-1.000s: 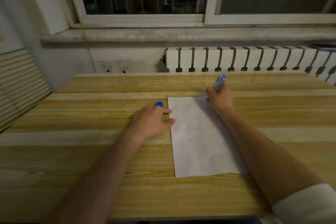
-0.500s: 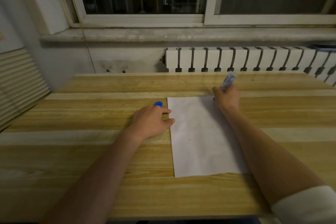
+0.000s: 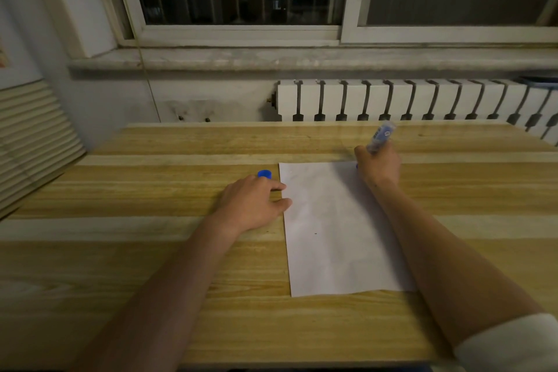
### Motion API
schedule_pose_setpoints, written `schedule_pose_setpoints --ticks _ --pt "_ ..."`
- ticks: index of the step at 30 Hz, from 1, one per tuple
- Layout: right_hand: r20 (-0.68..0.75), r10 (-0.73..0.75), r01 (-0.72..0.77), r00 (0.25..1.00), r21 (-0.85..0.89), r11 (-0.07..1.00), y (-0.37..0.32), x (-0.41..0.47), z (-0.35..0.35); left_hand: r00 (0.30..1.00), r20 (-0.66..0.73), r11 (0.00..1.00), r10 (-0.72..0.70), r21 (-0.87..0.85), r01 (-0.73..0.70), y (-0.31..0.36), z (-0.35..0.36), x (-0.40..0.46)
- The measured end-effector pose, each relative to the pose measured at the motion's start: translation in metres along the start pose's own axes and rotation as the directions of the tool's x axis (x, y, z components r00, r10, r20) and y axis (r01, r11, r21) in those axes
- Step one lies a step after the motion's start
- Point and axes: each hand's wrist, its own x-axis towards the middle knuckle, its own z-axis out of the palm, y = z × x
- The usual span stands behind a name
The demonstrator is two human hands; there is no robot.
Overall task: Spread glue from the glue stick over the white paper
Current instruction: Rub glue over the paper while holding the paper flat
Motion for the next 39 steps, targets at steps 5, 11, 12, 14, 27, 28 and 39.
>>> schedule_pose_setpoints --ticks 5,11,12,14,27,28,39 --pt "-0.034 -0.025 0.026 0.999 0.051 0.998 -0.005 -0.004 0.000 1.000 0.002 1.000 -0.004 0.004 0.004 -0.001 0.001 0.001" --pt "0.016 -0.123 0.122 0.992 0.077 0.990 -0.019 -0.016 0.008 1.000 0.015 1.000 -0.004 0.003 0.004 0.000 0.001 0.001" --pt "0.021 -0.141 0.139 0.990 0.082 0.987 -0.021 -0.019 0.010 1.000 0.013 1.000 -0.004 0.004 0.004 0.000 0.001 0.001" --pt "0.028 -0.169 0.165 0.985 0.106 0.981 -0.025 -0.024 0.014 1.000 0.004 1.000 0.000 0.006 0.000 0.000 0.001 0.001" --pt "0.235 -0.185 0.117 0.954 0.276 0.954 -0.043 -0.055 0.051 1.000 0.006 1.000 0.004 0.026 -0.004 0.000 0.001 0.002" --pt "0.247 -0.189 0.117 0.950 0.279 0.953 -0.043 -0.057 0.054 1.000 0.003 1.000 0.006 0.029 -0.006 0.000 0.002 0.002" --pt "0.300 -0.256 0.176 0.919 0.269 0.947 -0.046 -0.072 0.064 1.000 0.012 1.000 0.010 0.023 -0.010 -0.001 0.003 0.002"
